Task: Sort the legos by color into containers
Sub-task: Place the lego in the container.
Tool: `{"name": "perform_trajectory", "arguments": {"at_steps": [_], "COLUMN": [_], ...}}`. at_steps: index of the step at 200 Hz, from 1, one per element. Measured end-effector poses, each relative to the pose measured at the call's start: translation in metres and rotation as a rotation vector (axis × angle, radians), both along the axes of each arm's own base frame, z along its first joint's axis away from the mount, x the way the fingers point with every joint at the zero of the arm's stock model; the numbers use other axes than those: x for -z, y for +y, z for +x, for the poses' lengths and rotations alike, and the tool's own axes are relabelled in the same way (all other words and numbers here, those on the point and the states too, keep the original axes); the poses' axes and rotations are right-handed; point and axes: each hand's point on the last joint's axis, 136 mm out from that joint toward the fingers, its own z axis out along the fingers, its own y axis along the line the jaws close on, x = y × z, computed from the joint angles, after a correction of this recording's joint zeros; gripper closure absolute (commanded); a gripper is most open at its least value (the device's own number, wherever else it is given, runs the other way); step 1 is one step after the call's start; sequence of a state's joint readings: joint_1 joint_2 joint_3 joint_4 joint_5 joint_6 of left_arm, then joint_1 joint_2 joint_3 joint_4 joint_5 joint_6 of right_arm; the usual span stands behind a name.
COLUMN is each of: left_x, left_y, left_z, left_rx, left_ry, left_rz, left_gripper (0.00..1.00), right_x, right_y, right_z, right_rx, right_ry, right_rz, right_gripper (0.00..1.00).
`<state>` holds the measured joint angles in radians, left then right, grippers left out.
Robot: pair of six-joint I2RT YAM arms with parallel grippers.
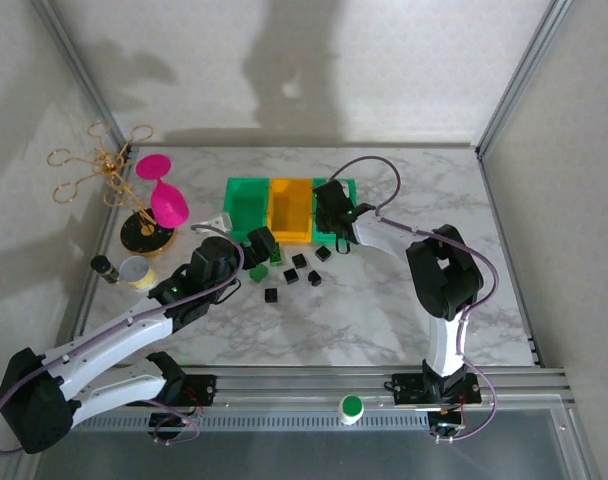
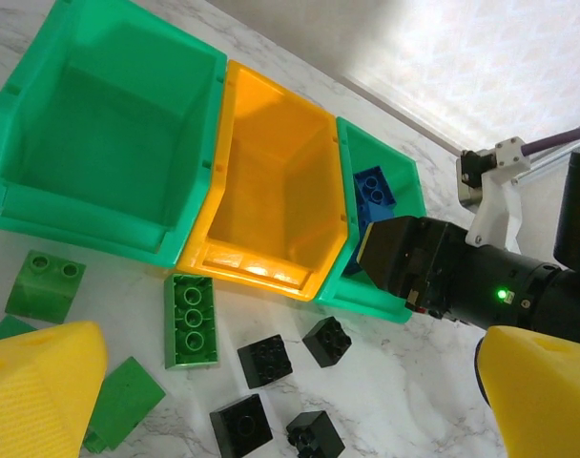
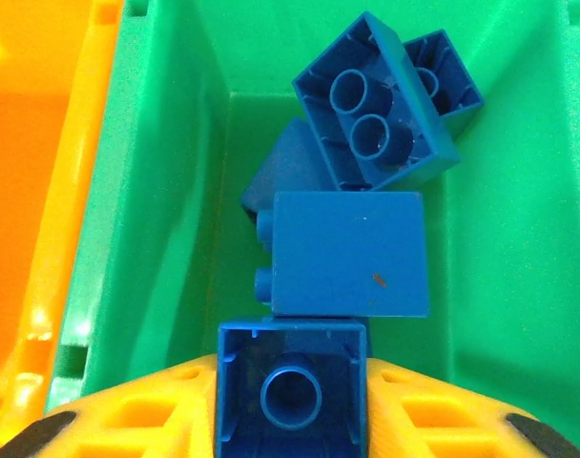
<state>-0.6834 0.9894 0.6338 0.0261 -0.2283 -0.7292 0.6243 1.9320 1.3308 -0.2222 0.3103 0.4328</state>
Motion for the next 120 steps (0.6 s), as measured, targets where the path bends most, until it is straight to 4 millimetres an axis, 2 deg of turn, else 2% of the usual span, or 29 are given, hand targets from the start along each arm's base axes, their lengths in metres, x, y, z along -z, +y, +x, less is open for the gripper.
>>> {"name": "perform_trajectory", "arguments": {"at_steps": [46,99,120], "left_x": [0.000,0.000,-0.001], "left_y": [0.002,0.004,0.003], "left_z": [0.001,0.002,0.002], "left_rx": [-0.008,-0.010,-0.007], "left_ry": [0.000,0.001,0.000], "left_rz": [0.000,-0.001,-0.003], "left_gripper": [0.00,0.00,0.00], "right_x": [0.003,0.003,-0.005], "right_y": [-0.001,0.000,-0.001], "right_z": [0.014,0.015,0.013], "right_rx": [0.013,-0.004,-0.009], "right_ry": [-0.005,-0.004,-0.008], "right_rz": [0.006,0.002,0.002], "right_gripper": [0.58,0.54,0.52]}}
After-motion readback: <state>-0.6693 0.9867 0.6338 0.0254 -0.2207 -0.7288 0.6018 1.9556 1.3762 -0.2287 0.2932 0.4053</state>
